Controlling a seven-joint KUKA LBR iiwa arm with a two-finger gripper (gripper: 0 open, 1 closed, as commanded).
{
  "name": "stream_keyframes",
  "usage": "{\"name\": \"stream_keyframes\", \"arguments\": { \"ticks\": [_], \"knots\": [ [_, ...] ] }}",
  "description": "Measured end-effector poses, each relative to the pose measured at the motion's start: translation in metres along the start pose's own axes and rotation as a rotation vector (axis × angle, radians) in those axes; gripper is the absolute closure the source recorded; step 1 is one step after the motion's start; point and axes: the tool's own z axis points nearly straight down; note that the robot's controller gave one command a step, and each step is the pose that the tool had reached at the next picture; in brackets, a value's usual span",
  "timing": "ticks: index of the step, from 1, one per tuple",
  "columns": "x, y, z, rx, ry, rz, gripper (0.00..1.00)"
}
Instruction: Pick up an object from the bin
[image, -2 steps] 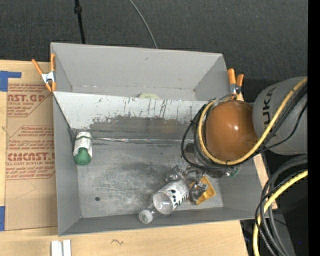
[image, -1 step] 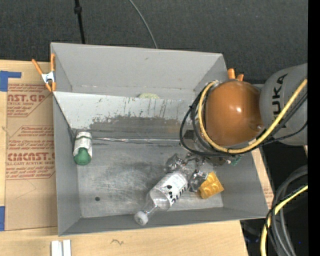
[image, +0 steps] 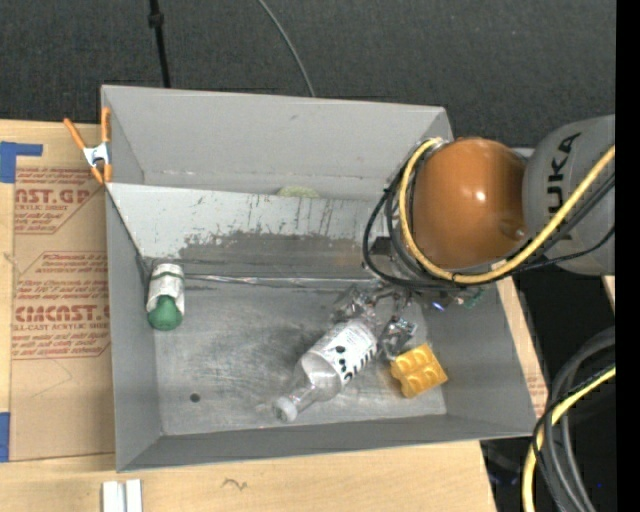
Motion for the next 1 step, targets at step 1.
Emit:
{"name": "stream_keyframes", "arguments": {
  "ticks": [1],
  "knots": [
    [0.0067,0.0048,0.0036,-0.029,0.021,-0.002,1.0]
  ]
}}
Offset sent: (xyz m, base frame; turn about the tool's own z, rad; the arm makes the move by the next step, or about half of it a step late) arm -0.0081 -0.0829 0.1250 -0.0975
